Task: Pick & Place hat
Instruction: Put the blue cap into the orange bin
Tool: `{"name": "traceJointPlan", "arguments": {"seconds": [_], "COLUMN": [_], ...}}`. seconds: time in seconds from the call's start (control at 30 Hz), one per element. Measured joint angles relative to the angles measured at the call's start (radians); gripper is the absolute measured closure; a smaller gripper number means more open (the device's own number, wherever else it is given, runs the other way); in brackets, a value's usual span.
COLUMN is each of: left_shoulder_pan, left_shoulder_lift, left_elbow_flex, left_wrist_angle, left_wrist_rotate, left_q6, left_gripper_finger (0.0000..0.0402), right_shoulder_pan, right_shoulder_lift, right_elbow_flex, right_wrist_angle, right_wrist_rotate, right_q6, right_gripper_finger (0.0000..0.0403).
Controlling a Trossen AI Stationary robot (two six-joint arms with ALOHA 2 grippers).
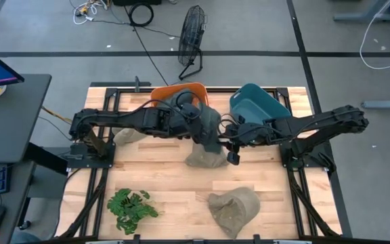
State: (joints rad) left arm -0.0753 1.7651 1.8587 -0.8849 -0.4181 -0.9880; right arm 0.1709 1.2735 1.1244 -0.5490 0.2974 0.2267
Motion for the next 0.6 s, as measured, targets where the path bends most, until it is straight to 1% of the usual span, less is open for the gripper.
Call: {"name": "traceJointPlan", "arguments": {"seconds": [0.17, 0.27, 0.33, 0.43, 0.53, 0.6], "left_shoulder_pan": [0.013, 0.029, 0.049, 0.100, 0.158, 0.202], "left_shoulder_lift": [-0.051, -0.080, -0.096, -0.106, -0.086, -0.065], "left_elbow_flex": [0.000, 0.000, 0.000, 0.000, 0.000, -0.002], "left_wrist_angle": [-0.118, -0.199, -0.238, -0.275, -0.277, -0.283], "left_wrist_rotate": [-0.102, -0.162, -0.194, -0.210, -0.209, -0.183], "left_q6": [-0.050, -0.074, -0.075, -0.072, -0.017, 0.006], "left_gripper_finger": [0.0386, 0.0382, 0.0386, 0.0391, 0.0389, 0.0386], "right_shoulder_pan": [0.011, 0.016, 0.017, 0.016, 0.016, 0.016], "right_shoulder_lift": [-0.017, -0.030, -0.032, -0.033, -0.034, -0.034], "right_elbow_flex": [0.000, 0.000, 0.001, 0.001, 0.001, 0.001], "right_wrist_angle": [-0.024, -0.024, -0.021, -0.021, -0.022, -0.022], "right_wrist_rotate": [-0.001, -0.001, -0.001, -0.001, -0.001, -0.001], "right_q6": [0.032, 0.035, 0.044, 0.075, 0.083, 0.083], "right_gripper_finger": [0.0242, 0.0228, 0.0224, 0.0223, 0.0227, 0.0231]}}
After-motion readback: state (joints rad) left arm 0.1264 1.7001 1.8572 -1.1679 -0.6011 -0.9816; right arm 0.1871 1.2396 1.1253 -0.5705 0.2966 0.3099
